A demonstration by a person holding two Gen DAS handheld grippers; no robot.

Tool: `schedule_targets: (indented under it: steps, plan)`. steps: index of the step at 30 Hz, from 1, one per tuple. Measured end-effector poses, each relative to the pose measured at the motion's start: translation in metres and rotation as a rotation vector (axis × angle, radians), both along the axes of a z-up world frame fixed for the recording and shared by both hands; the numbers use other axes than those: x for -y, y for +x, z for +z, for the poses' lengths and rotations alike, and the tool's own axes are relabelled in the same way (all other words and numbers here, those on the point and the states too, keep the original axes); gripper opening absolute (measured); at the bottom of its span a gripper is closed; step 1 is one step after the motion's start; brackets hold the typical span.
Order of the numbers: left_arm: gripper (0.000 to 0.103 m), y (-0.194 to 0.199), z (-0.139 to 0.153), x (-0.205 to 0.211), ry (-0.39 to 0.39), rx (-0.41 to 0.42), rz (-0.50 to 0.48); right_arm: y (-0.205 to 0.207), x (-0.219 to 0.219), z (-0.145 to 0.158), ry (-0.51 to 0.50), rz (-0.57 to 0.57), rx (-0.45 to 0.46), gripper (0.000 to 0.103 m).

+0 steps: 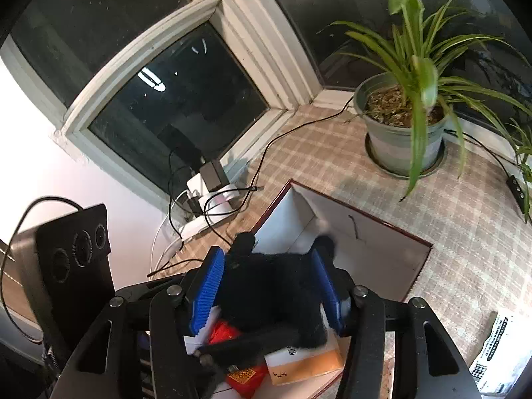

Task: Organize soft objects
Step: 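Open both tools to drop the glove into the box, then move both tools back to the blue funnel and earplugs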

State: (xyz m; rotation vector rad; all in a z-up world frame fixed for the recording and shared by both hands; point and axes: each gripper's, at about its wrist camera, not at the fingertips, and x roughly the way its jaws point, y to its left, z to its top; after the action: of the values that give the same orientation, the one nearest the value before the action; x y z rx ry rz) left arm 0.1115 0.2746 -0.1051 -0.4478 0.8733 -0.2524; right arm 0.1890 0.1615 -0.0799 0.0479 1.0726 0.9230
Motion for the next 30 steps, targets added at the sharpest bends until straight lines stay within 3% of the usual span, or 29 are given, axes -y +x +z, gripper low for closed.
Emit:
schedule_targets:
  steps: [2,5,16,30]
  plan:
    - [0.062,0.001,-0.002,-0.004,-0.007,-0.016,0.011,0.001,0.004,0.001,0.004,-0.010,0.004,0.056]
    - [0.063,0.001,0.000,-0.009,-0.030,-0.021,0.033,0.003,0.014,0.003,0.012,-0.031,0.004,0.056]
    - [0.063,-0.021,0.030,0.025,0.081,0.064,0.004,-0.005,0.069,0.015,0.048,-0.078,0.011,0.056]
    - [0.063,-0.066,0.043,0.118,0.089,0.162,-0.080,-0.067,0.230,0.032,-0.019,-0.188,0.129,0.060]
